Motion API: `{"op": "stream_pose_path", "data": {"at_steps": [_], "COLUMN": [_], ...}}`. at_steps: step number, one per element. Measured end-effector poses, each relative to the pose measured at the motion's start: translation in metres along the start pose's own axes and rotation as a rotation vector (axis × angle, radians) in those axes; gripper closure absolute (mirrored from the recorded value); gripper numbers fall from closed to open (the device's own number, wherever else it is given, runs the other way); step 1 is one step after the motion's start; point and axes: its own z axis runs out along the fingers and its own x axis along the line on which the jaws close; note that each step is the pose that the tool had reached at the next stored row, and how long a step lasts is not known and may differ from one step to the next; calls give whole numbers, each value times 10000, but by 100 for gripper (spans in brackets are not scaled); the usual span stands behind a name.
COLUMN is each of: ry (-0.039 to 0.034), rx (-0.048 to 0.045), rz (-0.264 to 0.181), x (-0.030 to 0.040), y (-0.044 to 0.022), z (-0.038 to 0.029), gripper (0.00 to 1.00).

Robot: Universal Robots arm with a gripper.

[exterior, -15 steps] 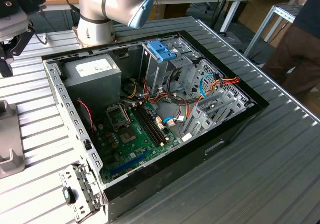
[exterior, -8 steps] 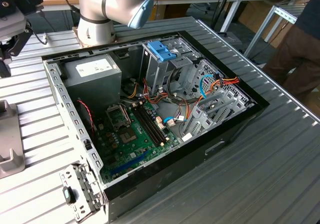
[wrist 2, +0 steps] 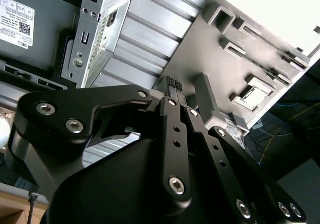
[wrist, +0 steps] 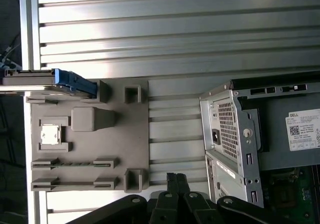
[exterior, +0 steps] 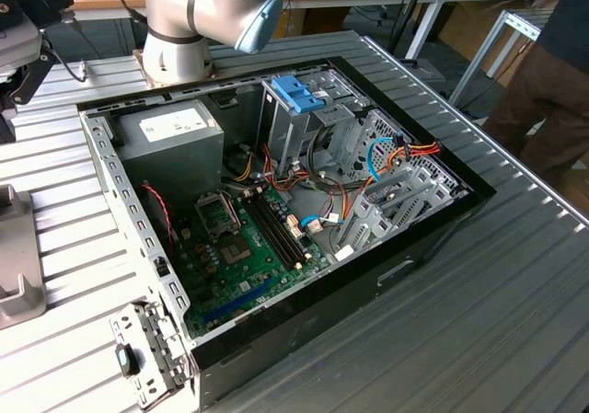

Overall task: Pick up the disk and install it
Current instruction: 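Reach for the disk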

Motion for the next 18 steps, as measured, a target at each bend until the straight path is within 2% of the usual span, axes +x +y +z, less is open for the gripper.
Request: {"op": "stream_pose_path", "data": {"at_steps": [5,9,18], "ry": [0,0,0], "rx": [0,0,0], "rz": [0,0,0], "x": [23,130,184], "y": [-2,-10,-14], "z": [-1,-4,-5], "gripper": [90,90,90]}}
